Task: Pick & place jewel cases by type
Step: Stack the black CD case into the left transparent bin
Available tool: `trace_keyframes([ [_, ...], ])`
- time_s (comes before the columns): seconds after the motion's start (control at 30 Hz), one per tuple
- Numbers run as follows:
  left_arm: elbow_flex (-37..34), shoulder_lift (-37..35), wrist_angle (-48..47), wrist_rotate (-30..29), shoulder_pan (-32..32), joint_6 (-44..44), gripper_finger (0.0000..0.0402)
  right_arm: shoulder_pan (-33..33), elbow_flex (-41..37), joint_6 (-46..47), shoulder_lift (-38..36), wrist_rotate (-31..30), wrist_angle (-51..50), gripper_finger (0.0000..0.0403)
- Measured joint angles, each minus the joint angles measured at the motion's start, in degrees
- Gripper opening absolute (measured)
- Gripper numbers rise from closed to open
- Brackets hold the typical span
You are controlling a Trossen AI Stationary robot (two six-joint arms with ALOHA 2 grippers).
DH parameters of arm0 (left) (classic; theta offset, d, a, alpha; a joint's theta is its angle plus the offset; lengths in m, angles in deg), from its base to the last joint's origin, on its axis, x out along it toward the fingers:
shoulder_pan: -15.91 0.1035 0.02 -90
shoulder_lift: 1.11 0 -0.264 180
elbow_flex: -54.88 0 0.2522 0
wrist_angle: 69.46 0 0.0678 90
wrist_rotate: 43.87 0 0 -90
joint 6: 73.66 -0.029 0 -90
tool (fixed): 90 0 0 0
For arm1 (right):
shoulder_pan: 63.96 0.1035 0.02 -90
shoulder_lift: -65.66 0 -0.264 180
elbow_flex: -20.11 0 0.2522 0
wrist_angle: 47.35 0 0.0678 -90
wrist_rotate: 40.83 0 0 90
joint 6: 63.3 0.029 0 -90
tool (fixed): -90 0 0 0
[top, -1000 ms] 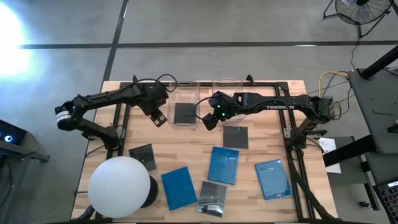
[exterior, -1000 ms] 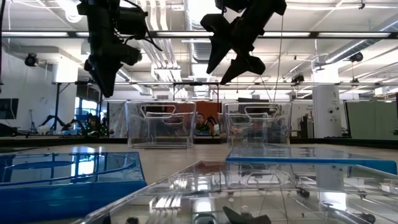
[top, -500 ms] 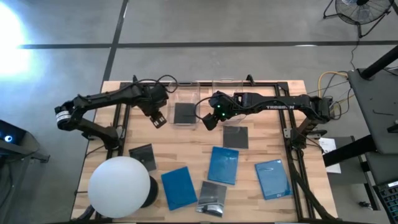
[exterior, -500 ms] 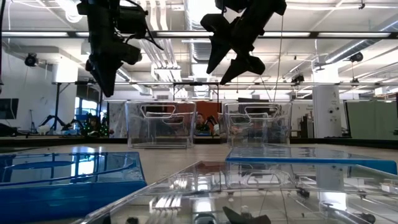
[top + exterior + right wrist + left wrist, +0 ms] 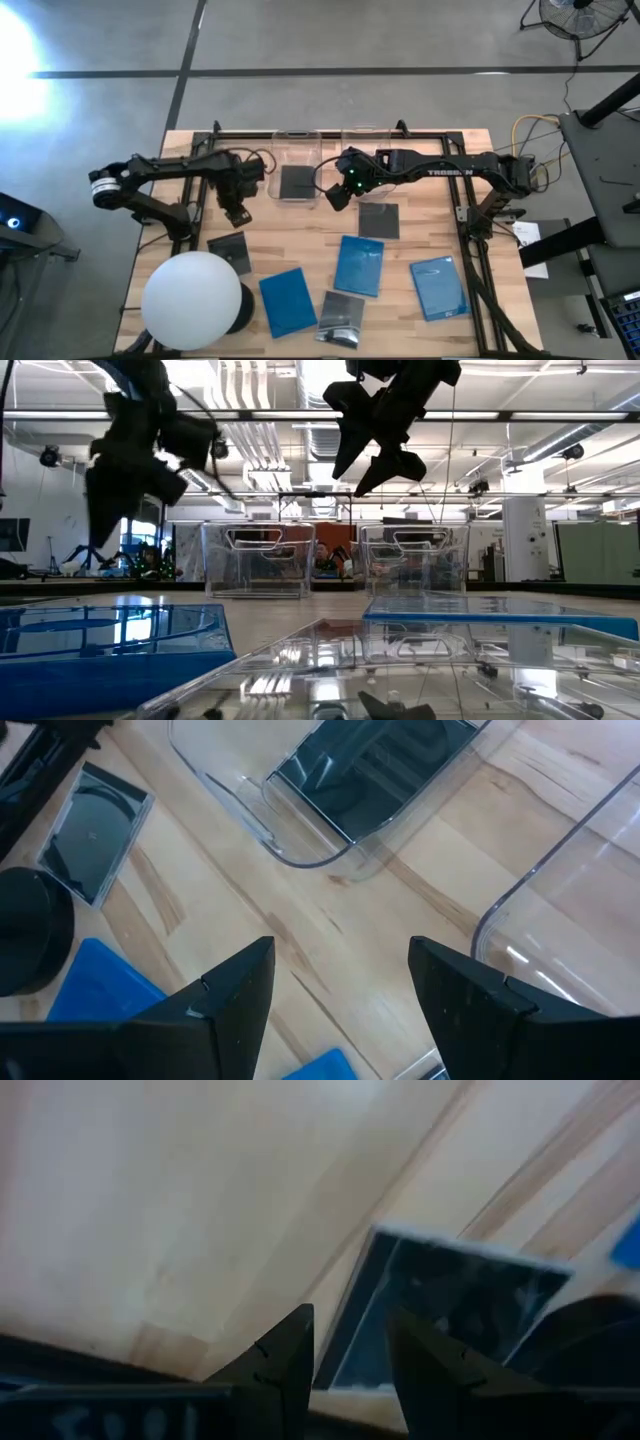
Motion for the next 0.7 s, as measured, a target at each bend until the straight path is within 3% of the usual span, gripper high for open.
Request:
trace_keyframes([
  [0.2,-7.95,-0.02,5.59,0.21,-2.41,-0.92,0.0106,0.38,-0.71,0.30,0.00,0.02,0.02,0.0226],
  [0.37,-7.46,0.08,6.35,1.78,-4.36,0.68,0.0106,0.54,-1.90,1.94,0.00,0.04,0.43,0.0226],
  [0.53,-7.66,0.09,10.08,16.33,-3.70,17.29,0.0106,0.50,-3.08,3.10,0.02,0.02,0.62,0.0226],
  [0.7,-9.84,0.35,14.59,17.13,-4.01,26.55,0.0106,0.50,-3.45,3.18,0.02,0.02,1.24,0.0226],
])
